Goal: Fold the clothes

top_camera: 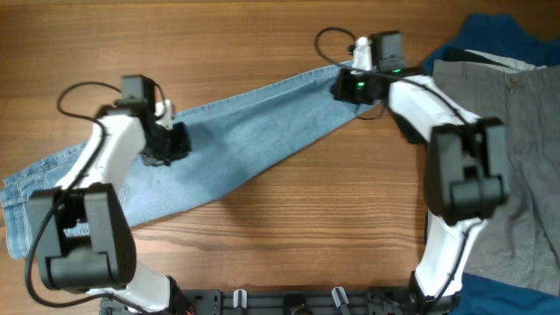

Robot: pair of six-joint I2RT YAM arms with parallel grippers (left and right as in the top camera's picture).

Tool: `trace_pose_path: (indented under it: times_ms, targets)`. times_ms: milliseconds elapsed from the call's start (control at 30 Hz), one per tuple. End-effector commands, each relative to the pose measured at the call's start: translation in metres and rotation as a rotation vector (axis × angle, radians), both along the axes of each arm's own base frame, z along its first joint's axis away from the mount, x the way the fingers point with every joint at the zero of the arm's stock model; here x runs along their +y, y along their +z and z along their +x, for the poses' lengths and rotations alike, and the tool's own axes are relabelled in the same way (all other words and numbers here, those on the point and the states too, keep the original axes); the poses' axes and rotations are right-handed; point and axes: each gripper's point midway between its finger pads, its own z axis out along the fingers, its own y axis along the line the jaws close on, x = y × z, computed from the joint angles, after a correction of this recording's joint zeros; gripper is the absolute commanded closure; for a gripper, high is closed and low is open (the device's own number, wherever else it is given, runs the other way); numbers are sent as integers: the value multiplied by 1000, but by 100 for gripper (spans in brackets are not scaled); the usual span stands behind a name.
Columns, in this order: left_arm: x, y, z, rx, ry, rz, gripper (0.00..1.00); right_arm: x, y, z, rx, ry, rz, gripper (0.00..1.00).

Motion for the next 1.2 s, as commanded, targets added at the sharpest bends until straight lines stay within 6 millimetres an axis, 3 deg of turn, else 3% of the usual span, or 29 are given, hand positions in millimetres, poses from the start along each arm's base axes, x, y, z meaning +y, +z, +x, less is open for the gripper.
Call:
trace_pose_path:
  times_ms: [0, 100, 167, 300, 433, 467, 600, 700, 933, 967, 1067, 1167]
  targets:
    - [-28, -20, -8, -4, -55, -32, 78, 32, -29, 20, -19, -67, 105, 96]
    - [-37, -22, -5, -30, -81, -32, 70, 34, -24, 46, -92, -158, 168, 96]
    - [-40, -22, -3, -40, -89, -32, 67, 17, -36, 52, -65, -292, 125, 96]
    - [-40, -21, 2, -58, -90, -31, 50, 7, -29, 57, -140, -201, 43, 96]
    - [-40, -19, 10, -94, -91, -31, 44, -14, 2, 54, -150, -129, 36, 94]
    - [-40, -18, 15, -117, -90, -32, 44, -14, 20, 47, -160, -74, 68, 92]
    - [-40, -13, 36, -200, -69, -23, 72, -11, 67, 15, -146, 44, 94, 89]
    - [-27, -22, 41, -221, -49, 48, 76, -13, 77, -7, -99, 74, 70, 87]
    - [-8, -81, 41, -136, -25, 149, 81, -3, 55, -67, 138, 147, 39, 86]
    - [-5, -81, 44, -142, -18, 152, 82, 4, 51, -79, 152, 208, 12, 86]
    - [-2, -65, 54, -156, -7, 152, 82, 8, 44, -87, 155, 255, -60, 82]
    - [-2, -31, 58, -134, -9, 153, 78, 8, 31, -90, 149, 259, -151, 78]
